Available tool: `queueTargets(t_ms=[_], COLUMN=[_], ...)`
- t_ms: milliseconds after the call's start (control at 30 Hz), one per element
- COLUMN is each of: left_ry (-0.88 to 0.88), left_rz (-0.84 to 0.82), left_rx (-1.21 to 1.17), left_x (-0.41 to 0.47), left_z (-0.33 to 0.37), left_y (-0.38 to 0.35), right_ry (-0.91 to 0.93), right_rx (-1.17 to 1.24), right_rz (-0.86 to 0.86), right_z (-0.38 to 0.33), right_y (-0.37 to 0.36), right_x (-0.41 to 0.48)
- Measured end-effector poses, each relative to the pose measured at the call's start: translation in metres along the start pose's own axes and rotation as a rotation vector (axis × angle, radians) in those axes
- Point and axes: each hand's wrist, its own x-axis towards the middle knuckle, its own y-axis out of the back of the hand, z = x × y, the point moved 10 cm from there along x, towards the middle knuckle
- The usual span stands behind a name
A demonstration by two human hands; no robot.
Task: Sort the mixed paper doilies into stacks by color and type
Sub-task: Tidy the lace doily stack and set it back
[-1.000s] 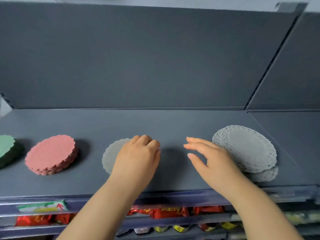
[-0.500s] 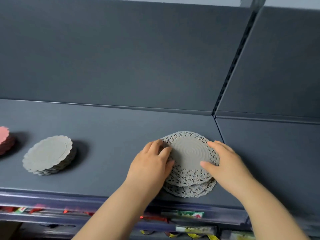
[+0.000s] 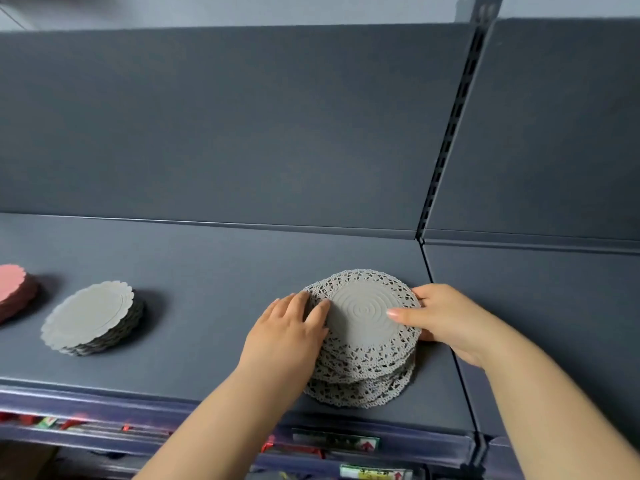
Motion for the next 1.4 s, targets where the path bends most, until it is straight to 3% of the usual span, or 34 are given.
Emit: queueTargets(t_ms=[567, 800, 1033, 1200, 1333, 1400], left_ry=[0.028, 0.047, 0.162, 0.245, 0.422, 0.397], left_rz=[0.006, 0.022, 0.047, 0.056, 0.079, 0.053], left_rx=[0.031, -0.068, -0.425, -0.55, -1.127, -1.344], left_x=[-0.003, -0.003, -0.005, -0.006, -0.013, -0.014], left_z=[0.006, 0.001, -0.017, -0.032, -0.049, -0.043], left_y=[0.005, -0.001, -0.008, -0.01, -0.016, -0.016], right_ry=[0.082, 0.102, 0.18, 0.268, 0.359, 0.41], right_rx=[-0.227, -0.073, 0.133, 0.229, 0.289, 0.314], right_rz=[0.071, 0.042, 0.085, 0.127, 0.119, 0.128], right_z=[-0.008, -0.002, 0.004, 0.001, -0.006, -0.012], right_y=[0.0, -0.004, -0.006, -0.005, -0.009, -0.009], right_x=[-0.003, -0.006, -0.014, -0.019, -0.023, -0.026])
